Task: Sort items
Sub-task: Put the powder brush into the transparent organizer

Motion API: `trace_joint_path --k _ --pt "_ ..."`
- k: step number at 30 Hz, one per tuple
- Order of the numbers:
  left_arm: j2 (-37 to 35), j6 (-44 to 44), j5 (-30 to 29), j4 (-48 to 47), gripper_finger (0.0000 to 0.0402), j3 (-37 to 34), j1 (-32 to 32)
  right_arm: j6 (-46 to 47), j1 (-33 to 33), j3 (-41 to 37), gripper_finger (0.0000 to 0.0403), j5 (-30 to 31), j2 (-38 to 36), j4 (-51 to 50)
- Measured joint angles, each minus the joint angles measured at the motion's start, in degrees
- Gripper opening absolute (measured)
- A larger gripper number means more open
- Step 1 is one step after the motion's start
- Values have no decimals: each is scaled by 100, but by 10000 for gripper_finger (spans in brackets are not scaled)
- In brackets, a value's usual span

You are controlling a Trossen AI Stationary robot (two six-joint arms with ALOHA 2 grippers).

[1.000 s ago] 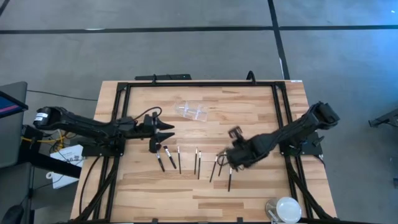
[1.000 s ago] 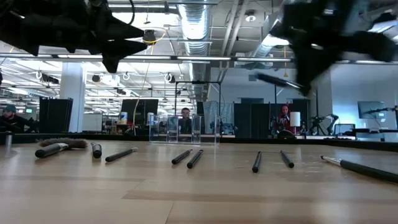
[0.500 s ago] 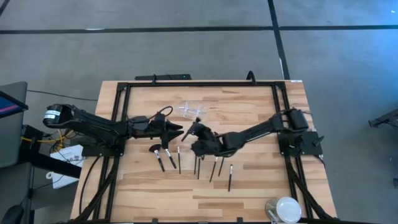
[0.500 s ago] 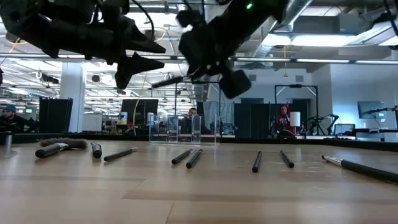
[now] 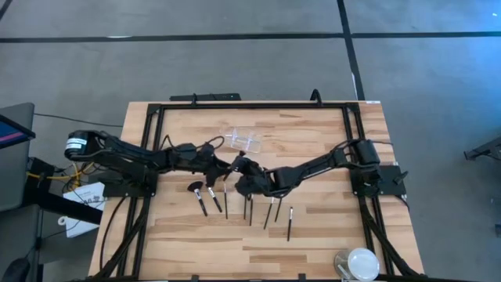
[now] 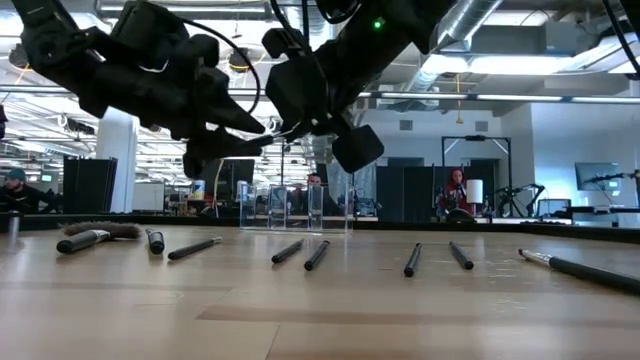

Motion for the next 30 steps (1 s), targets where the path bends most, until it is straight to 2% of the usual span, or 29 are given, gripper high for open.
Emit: trace_joint_path --k 4,11,15,22,30 --pt "58 -125 16 95 163 19 1 -63 -63 0 20 -377 -2 -14" --pt "27 -117 168 81 158 17 1 -84 -61 0 20 -514 -2 615" --pt "25 -107 193 99 130 17 1 -86 -63 0 22 -518 -2 670" --pt "27 144 135 27 44 11 8 118 -57 -2 42 -465 -2 641" --pt "27 198 0 82 50 11 -2 1203 60 -2 91 -394 -4 689"
